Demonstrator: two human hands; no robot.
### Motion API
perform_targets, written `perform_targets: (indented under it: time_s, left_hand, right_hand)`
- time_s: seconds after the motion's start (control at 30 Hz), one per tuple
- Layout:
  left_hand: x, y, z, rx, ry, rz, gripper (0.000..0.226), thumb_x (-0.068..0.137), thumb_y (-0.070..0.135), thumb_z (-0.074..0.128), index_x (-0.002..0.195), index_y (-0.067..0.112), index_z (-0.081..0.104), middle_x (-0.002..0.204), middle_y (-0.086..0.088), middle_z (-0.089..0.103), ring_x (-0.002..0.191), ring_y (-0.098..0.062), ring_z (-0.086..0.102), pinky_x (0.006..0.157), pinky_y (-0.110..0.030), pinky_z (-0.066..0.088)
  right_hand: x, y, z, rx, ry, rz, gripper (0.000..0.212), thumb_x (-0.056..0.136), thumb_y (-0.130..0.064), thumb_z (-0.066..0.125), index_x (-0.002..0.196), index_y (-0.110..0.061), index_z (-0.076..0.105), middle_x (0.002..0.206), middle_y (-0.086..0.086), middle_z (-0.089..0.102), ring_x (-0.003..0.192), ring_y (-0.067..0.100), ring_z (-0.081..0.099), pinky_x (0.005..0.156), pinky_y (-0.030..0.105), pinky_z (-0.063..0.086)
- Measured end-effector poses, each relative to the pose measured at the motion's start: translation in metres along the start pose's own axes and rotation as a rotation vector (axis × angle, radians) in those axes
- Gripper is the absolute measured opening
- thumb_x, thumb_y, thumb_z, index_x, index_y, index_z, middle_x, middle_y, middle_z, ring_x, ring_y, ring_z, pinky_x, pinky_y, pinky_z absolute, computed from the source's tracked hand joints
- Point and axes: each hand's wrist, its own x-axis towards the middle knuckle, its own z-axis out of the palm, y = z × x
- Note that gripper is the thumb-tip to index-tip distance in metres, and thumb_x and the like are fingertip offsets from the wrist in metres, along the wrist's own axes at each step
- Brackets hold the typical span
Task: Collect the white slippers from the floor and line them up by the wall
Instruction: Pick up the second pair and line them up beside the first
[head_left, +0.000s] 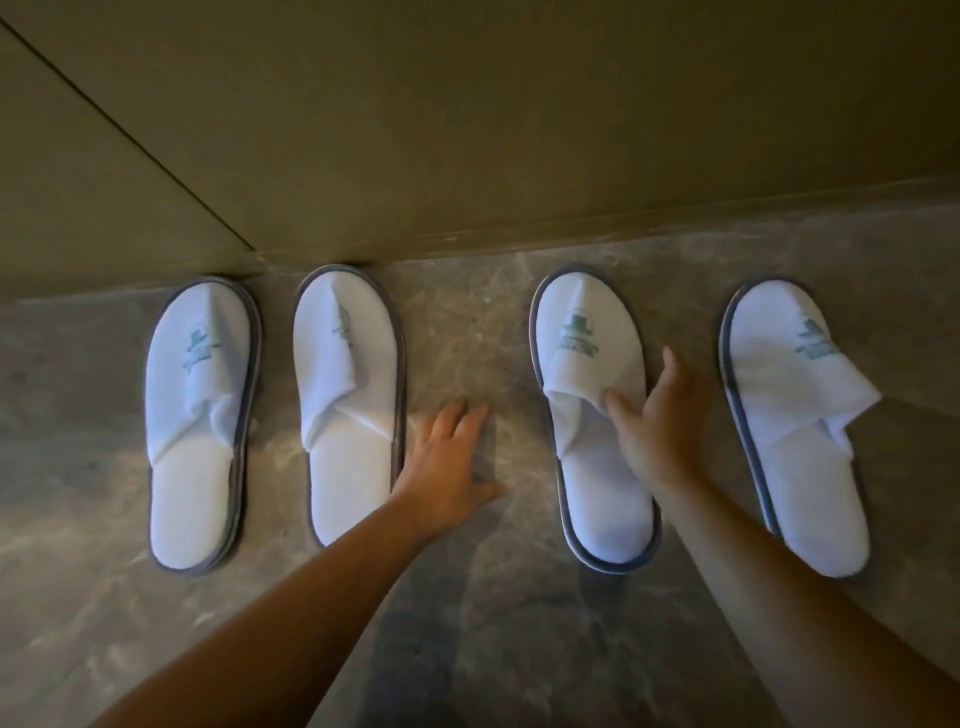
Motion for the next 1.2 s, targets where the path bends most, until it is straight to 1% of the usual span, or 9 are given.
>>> perform_targets:
  time_s: [0.1,0.2,0.3,0.5,0.77,0.83,0.9,1.0,1.2]
  left_hand:
    - [0.010,0.000,0.012,0.129,0.033,0.018,0.092,0.073,0.042,0.065,0.141,0.028,0.005,0.156,-0.006,-0.002,0.141,-0.030,-0.008,0.115,-0.047,0.005]
    - [0.014,-0.002,0.023,0.231,0.026,0.018,0.097,0.071,0.047,0.064,0.141,0.029,0.000,0.155,-0.006,-0.008,0.141,-0.033,-0.012,0.114,-0.049,0.002]
    - [0.017,-0.005,0.028,0.273,0.034,0.019,0.099,0.069,0.051,0.064,0.140,0.030,-0.001,0.155,-0.007,-0.010,0.140,-0.034,-0.014,0.113,-0.051,0.001]
    - [0.014,-0.005,0.027,0.284,0.041,0.022,0.098,0.069,0.055,0.062,0.141,0.030,0.000,0.155,-0.006,-0.008,0.141,-0.033,-0.012,0.114,-0.050,0.004]
    - [0.013,-0.001,0.025,0.289,0.048,0.016,0.097,0.069,0.053,0.064,0.141,0.029,0.003,0.156,-0.006,-0.006,0.141,-0.032,-0.010,0.114,-0.049,0.006]
    - [0.014,0.000,0.024,0.273,0.052,0.008,0.097,0.068,0.050,0.066,0.141,0.029,0.006,0.156,-0.007,-0.005,0.141,-0.032,-0.009,0.114,-0.050,0.008]
    - [0.014,0.001,0.023,0.264,0.048,-0.006,0.097,0.067,0.049,0.067,0.141,0.028,0.007,0.156,-0.007,-0.004,0.141,-0.032,-0.009,0.114,-0.051,0.009]
    - [0.015,0.003,0.023,0.270,0.047,-0.025,0.099,0.066,0.047,0.070,0.141,0.027,0.008,0.155,-0.009,-0.001,0.141,-0.034,-0.007,0.114,-0.051,0.009]
    - [0.011,0.018,0.021,0.228,0.094,-0.019,0.103,0.062,0.036,0.076,0.141,0.021,0.012,0.152,-0.014,0.016,0.140,-0.034,0.008,0.113,-0.051,0.017]
  right_hand:
    - [-0.035,0.010,0.009,-0.187,-0.060,-0.004,0.097,0.067,-0.050,0.068,0.139,-0.012,0.015,0.142,0.020,0.031,0.126,0.035,0.034,0.102,0.047,0.034]
    - [-0.070,0.018,0.026,-0.279,-0.133,0.000,0.103,0.064,-0.054,0.066,0.140,-0.018,0.008,0.145,0.018,0.024,0.126,0.034,0.031,0.102,0.045,0.033]
    - [-0.073,0.026,0.032,-0.268,-0.123,-0.041,0.098,0.066,-0.047,0.068,0.140,-0.019,0.010,0.147,0.018,0.022,0.128,0.033,0.030,0.103,0.044,0.033]
    - [-0.035,0.052,0.002,-0.195,0.029,-0.051,0.084,0.059,-0.027,0.077,0.129,-0.006,0.036,0.138,0.027,0.036,0.122,0.044,0.036,0.101,0.051,0.031]
    - [-0.014,0.059,-0.003,-0.198,-0.015,-0.039,0.080,0.069,-0.038,0.070,0.134,-0.012,0.029,0.145,0.023,0.028,0.132,0.039,0.027,0.108,0.050,0.027]
    - [-0.017,0.060,-0.010,-0.173,0.018,-0.094,0.075,0.072,-0.041,0.066,0.132,-0.011,0.032,0.142,0.021,0.036,0.129,0.036,0.034,0.105,0.049,0.035]
    - [-0.020,0.066,-0.022,-0.120,0.155,-0.120,0.067,0.074,-0.040,0.065,0.127,-0.008,0.040,0.134,0.020,0.048,0.122,0.034,0.044,0.100,0.047,0.041]
    - [-0.027,0.095,-0.041,-0.127,0.290,0.002,0.067,0.072,-0.031,0.069,0.127,-0.004,0.041,0.134,0.025,0.046,0.124,0.039,0.042,0.102,0.051,0.035]
    - [-0.043,0.151,-0.048,-0.195,0.174,0.308,0.093,0.064,-0.034,0.076,0.135,-0.005,0.023,0.139,0.025,0.034,0.126,0.040,0.034,0.102,0.050,0.031]
